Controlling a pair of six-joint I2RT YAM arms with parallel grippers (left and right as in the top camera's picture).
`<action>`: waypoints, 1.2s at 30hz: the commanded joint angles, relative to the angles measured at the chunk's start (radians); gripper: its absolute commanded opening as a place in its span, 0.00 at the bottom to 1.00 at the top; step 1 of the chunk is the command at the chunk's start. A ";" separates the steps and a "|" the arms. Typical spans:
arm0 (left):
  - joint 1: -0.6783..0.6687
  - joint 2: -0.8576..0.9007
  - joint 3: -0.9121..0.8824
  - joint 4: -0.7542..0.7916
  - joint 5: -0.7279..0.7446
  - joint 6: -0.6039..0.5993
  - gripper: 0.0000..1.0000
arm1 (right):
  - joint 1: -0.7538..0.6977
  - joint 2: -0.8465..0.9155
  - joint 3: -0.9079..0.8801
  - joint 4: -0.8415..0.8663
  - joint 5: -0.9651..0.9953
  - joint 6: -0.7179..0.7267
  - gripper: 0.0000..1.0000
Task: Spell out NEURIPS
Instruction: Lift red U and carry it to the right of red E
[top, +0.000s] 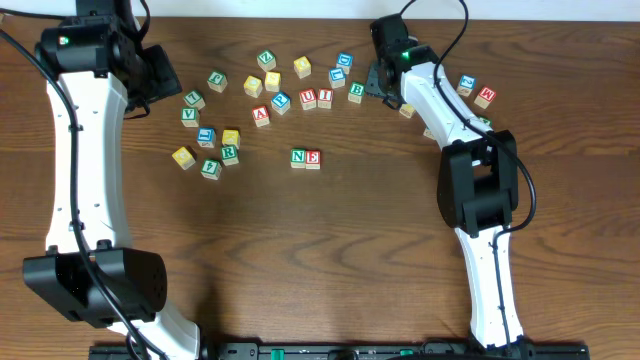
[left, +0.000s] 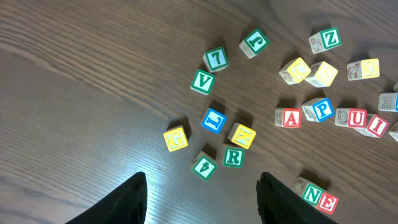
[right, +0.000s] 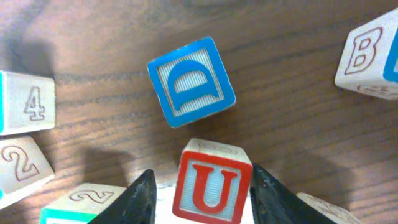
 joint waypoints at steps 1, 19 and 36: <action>-0.002 0.010 -0.004 -0.003 -0.002 -0.009 0.56 | -0.002 0.009 0.010 0.009 0.024 -0.006 0.42; -0.002 0.010 -0.004 -0.003 -0.002 -0.009 0.56 | -0.001 0.008 0.010 -0.071 0.014 -0.013 0.29; -0.002 0.010 -0.004 -0.003 -0.002 -0.009 0.56 | 0.056 -0.018 0.011 -0.352 -0.307 -0.259 0.31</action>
